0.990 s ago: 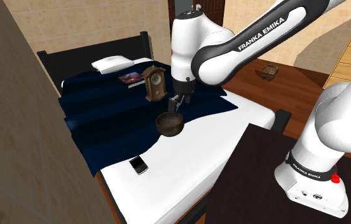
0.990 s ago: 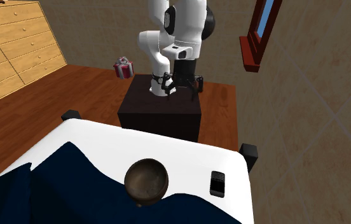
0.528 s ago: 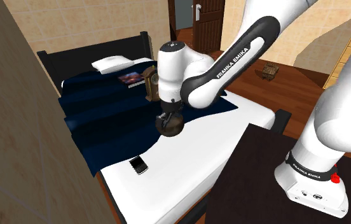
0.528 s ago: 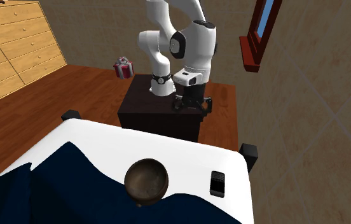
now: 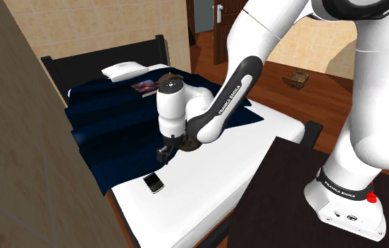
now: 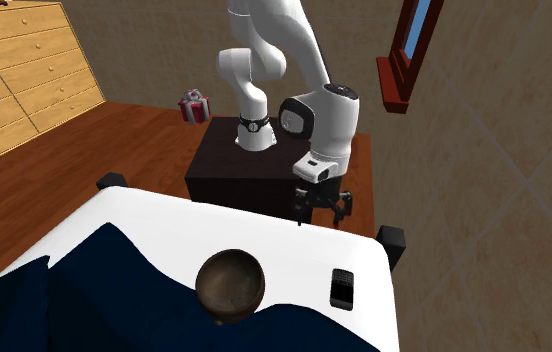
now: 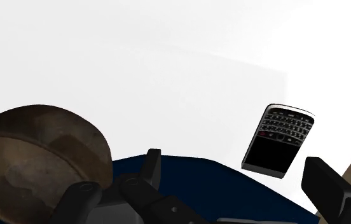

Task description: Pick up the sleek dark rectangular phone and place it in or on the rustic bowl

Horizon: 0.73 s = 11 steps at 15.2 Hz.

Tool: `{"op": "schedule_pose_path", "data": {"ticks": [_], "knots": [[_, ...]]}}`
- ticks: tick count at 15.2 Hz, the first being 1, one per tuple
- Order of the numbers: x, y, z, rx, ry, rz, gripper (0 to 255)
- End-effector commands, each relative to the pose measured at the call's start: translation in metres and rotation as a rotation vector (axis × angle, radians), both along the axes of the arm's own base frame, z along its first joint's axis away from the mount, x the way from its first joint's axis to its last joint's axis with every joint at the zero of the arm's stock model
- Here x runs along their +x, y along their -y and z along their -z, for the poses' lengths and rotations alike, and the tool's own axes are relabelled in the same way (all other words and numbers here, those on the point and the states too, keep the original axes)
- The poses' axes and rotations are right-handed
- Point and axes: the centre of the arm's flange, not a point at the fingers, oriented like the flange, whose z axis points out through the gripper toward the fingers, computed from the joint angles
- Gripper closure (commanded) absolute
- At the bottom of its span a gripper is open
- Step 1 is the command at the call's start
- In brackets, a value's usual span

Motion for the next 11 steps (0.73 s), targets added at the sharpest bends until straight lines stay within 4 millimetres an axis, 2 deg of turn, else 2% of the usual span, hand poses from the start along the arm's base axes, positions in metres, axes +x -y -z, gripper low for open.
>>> {"op": "schedule_pose_path", "data": {"ticks": [1,11], "knots": [[0.011,-0.011,0.020,0.006,0.003,0.010,0],[0.072,-0.070,0.118,0.040,0.017,0.056,0]]}}
